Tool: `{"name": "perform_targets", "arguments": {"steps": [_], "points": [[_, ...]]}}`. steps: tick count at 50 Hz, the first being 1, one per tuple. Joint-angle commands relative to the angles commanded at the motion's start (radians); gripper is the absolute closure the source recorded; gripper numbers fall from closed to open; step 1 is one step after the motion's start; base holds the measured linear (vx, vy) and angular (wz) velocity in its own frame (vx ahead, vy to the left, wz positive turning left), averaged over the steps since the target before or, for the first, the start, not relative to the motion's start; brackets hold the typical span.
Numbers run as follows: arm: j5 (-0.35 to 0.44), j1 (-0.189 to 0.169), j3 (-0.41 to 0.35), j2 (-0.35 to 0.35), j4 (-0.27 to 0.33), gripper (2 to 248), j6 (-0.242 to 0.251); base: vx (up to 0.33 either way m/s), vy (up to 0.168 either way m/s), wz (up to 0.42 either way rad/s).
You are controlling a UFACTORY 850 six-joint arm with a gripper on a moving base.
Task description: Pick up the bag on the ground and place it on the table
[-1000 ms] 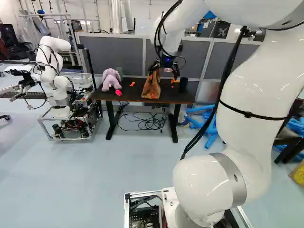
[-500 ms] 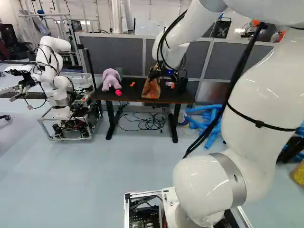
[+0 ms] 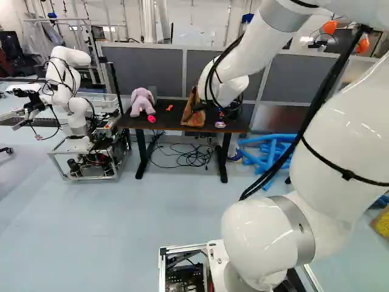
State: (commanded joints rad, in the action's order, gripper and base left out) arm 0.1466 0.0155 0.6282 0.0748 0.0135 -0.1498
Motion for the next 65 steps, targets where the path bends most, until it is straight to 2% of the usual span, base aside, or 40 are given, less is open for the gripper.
{"name": "perform_targets", "arguments": {"steps": [18,32,65], "points": [[0.213,-0.005,-0.159,0.06,-0.004,3,0.044,0.0,0.0,0.0],[0.35,-0.007,-0.261,0.099,-0.007,3,0.072,0.0,0.0,0.0],[0.593,-0.013,-0.442,0.167,-0.011,3,0.122,0.0,0.0,0.0]]}}
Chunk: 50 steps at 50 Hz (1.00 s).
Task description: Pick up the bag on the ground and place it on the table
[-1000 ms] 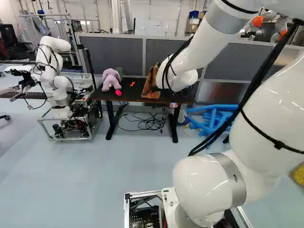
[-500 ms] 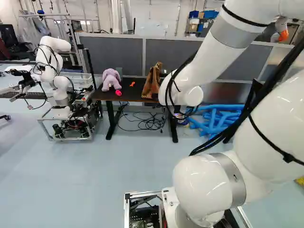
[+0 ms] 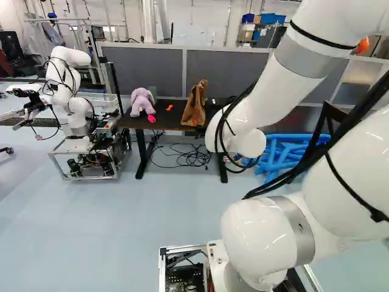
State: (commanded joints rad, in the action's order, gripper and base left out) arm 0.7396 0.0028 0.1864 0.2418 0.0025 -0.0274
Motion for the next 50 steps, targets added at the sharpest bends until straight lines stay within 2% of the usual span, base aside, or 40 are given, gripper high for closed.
{"name": "perform_targets", "arguments": {"steps": [25,50], "points": [[0.101,-0.002,-0.076,0.029,-0.002,3,0.021,0.0,0.0,0.0],[0.133,-0.003,-0.099,0.037,-0.002,3,0.027,0.0,0.0,0.0]]}}
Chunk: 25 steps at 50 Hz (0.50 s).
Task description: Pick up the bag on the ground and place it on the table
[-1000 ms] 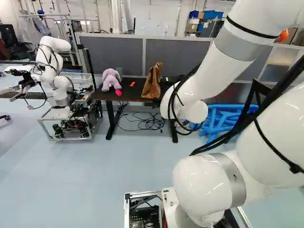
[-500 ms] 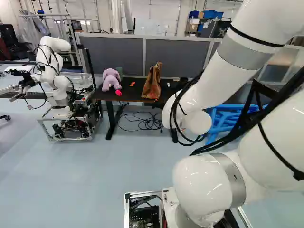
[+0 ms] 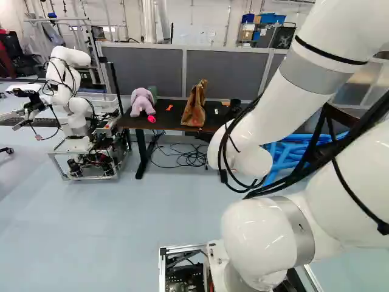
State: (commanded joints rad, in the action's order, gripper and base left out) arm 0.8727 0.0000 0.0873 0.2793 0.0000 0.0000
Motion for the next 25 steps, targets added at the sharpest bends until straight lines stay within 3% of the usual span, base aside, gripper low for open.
{"name": "perform_targets", "arguments": {"steps": [25], "points": [[0.0,0.0,0.0,0.0,0.0,3,0.0,0.0,0.0,0.0]]}}
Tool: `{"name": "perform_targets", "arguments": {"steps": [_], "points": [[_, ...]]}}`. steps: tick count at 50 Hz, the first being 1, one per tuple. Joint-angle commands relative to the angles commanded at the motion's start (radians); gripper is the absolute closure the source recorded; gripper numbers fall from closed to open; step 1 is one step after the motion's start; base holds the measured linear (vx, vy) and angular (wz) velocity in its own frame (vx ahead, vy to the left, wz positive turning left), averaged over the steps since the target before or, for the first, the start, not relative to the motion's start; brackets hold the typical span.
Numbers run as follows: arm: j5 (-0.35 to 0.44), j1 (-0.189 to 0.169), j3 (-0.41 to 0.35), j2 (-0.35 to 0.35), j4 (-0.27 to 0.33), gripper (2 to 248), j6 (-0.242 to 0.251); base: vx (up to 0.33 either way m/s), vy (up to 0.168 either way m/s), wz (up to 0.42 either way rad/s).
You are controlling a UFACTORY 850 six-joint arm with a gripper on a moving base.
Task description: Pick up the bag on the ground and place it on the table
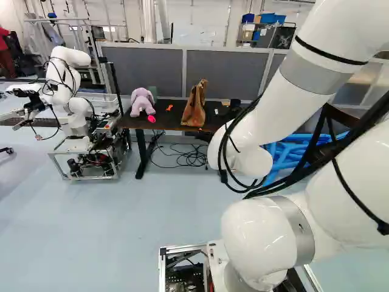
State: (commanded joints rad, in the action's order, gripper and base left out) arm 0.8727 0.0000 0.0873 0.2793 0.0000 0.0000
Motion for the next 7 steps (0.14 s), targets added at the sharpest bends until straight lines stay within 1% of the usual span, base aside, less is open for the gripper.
{"name": "perform_targets", "arguments": {"steps": [7], "points": [[0.0,0.0,0.0,0.0,0.0,3,0.0,0.0,0.0,0.0]]}}
